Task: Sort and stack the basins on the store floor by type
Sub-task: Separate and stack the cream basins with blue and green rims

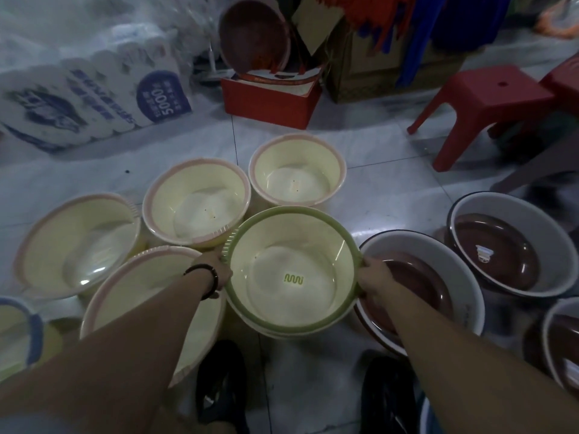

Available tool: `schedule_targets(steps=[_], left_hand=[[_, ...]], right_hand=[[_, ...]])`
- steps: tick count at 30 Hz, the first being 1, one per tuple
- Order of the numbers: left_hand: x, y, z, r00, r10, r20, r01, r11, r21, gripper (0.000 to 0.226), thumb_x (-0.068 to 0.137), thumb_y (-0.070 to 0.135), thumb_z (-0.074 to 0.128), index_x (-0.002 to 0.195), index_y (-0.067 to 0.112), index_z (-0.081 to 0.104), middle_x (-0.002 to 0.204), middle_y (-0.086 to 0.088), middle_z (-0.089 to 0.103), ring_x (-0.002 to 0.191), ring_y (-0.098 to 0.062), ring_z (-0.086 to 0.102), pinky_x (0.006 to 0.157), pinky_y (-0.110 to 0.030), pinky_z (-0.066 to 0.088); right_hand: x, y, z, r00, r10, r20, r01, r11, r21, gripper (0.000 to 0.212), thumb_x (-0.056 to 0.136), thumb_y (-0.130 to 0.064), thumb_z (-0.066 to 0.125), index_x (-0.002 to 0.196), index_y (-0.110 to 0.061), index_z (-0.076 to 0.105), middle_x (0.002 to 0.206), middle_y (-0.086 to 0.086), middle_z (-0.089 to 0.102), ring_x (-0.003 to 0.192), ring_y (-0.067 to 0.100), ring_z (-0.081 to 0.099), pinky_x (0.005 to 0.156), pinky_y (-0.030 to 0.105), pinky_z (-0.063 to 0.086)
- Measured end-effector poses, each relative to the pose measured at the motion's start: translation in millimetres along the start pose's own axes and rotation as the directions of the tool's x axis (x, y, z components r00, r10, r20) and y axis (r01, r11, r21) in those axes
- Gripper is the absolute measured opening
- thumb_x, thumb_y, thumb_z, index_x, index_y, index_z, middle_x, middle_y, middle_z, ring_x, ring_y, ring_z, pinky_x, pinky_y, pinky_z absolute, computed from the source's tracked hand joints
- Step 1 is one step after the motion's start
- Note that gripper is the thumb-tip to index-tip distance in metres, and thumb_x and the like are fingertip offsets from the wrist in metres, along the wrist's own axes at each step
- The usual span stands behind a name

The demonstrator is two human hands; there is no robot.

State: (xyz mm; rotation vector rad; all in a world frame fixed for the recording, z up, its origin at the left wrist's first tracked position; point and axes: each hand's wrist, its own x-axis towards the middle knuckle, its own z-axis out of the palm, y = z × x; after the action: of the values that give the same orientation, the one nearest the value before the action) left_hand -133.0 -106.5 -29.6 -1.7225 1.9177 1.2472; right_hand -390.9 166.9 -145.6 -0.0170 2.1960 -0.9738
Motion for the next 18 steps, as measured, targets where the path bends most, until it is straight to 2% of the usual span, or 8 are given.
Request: schedule_targets(steps=[2, 4, 5, 8, 9, 14, 16, 18], left_hand=[[1.5, 1.9, 5.1, 0.998, -0.030, 0.052, 0.026, 0.997, 0.070, 0.037, 0.096, 0.025, 0.069, 0.132, 0.022, 0.058, 0.118, -0.010, 0.061, 0.103, -0.030, 0.063, 0.076, -0.043, 0.062], [6.9, 4.7, 10.2, 0.992, -0.053, 0.114, 0.040, 0.992, 0.120, 0.033, 0.098, 0.032, 0.067, 0.127, 0.017, 0.058, 0.119, -0.010, 0.061, 0.104, -0.028, 0.062, 0.075, -0.041, 0.061], [11.1, 7.5, 12.1, 0.992, -0.048, 0.114, 0.034, 0.992, 0.125, 0.031, 0.099, 0.032, 0.066, 0.124, 0.016, 0.058, 0.117, -0.010, 0.061, 0.102, -0.028, 0.062, 0.076, -0.041, 0.061], [32.3, 14.9, 17.2, 0.995, 0.048, -0.092, -0.039, 0.994, 0.098, 0.028, 0.095, 0.026, 0.065, 0.117, 0.010, 0.062, 0.101, -0.011, 0.065, 0.090, -0.030, 0.065, 0.083, -0.046, 0.062], [39.3, 16.3, 19.0, 0.984, 0.076, -0.160, -0.059, 0.992, 0.108, 0.029, 0.092, 0.024, 0.066, 0.117, 0.009, 0.062, 0.097, -0.011, 0.065, 0.088, -0.031, 0.065, 0.084, -0.048, 0.061], [59.7, 19.7, 42.7, 0.979, 0.145, -0.140, -0.119, 0.977, 0.177, 0.060, 0.094, 0.015, 0.066, 0.149, 0.023, 0.045, 0.103, -0.006, 0.060, 0.094, -0.031, 0.060, 0.087, -0.045, 0.055], [68.3, 17.2, 47.6, 0.974, 0.147, -0.169, -0.118, 0.978, 0.170, 0.063, 0.094, 0.010, 0.063, 0.153, 0.025, 0.043, 0.101, -0.006, 0.059, 0.095, -0.031, 0.058, 0.092, -0.046, 0.055], [76.4, 15.9, 48.1, 0.974, 0.144, -0.177, -0.111, 0.976, 0.185, 0.065, 0.093, 0.010, 0.062, 0.153, 0.027, 0.043, 0.103, -0.006, 0.060, 0.096, -0.032, 0.059, 0.093, -0.047, 0.055]], right_hand=[[-10.0, -3.9, 1.3, 1.000, 0.023, -0.009, -0.024, 0.998, -0.059, 0.034, 0.070, -0.016, 0.067, 0.101, -0.012, 0.079, 0.088, 0.013, 0.078, 0.079, 0.036, 0.077, 0.064, 0.052, 0.067], [-7.5, 3.9, 6.3, 0.995, 0.091, 0.037, -0.088, 0.994, -0.060, 0.029, 0.069, -0.014, 0.066, 0.093, -0.005, 0.078, 0.085, 0.021, 0.076, 0.068, 0.034, 0.073, 0.050, 0.040, 0.062], [-19.8, -2.2, 7.6, 0.993, 0.114, 0.042, -0.112, 0.993, -0.042, 0.025, 0.070, -0.011, 0.065, 0.091, -0.003, 0.076, 0.086, 0.024, 0.075, 0.065, 0.034, 0.072, 0.047, 0.039, 0.060], [-13.0, 11.3, 15.9, 0.989, 0.145, 0.012, -0.145, 0.989, 0.002, 0.031, 0.062, -0.022, 0.069, 0.089, -0.009, 0.076, 0.085, 0.020, 0.076, 0.074, 0.040, 0.077, 0.061, 0.059, 0.066], [6.2, 28.0, 21.7, 0.991, 0.133, 0.005, -0.133, 0.991, -0.012, 0.035, 0.058, -0.029, 0.069, 0.088, -0.013, 0.078, 0.081, 0.015, 0.077, 0.076, 0.038, 0.077, 0.066, 0.060, 0.066], [-5.2, 24.6, 24.4, 0.989, 0.117, -0.096, -0.128, 0.984, -0.122, 0.036, 0.061, -0.037, 0.067, 0.086, -0.014, 0.080, 0.076, 0.010, 0.077, 0.078, 0.036, 0.077, 0.074, 0.050, 0.067], [-16.6, 14.1, 25.1, 0.985, 0.116, -0.128, -0.135, 0.980, -0.150, 0.034, 0.069, -0.037, 0.069, 0.089, -0.012, 0.081, 0.080, 0.011, 0.078, 0.083, 0.035, 0.077, 0.077, 0.042, 0.065], [-5.6, 23.3, 26.9, 0.979, 0.161, -0.127, -0.178, 0.976, -0.129, 0.036, 0.063, -0.040, 0.070, 0.085, -0.014, 0.081, 0.077, 0.009, 0.078, 0.079, 0.034, 0.077, 0.075, 0.043, 0.066]])
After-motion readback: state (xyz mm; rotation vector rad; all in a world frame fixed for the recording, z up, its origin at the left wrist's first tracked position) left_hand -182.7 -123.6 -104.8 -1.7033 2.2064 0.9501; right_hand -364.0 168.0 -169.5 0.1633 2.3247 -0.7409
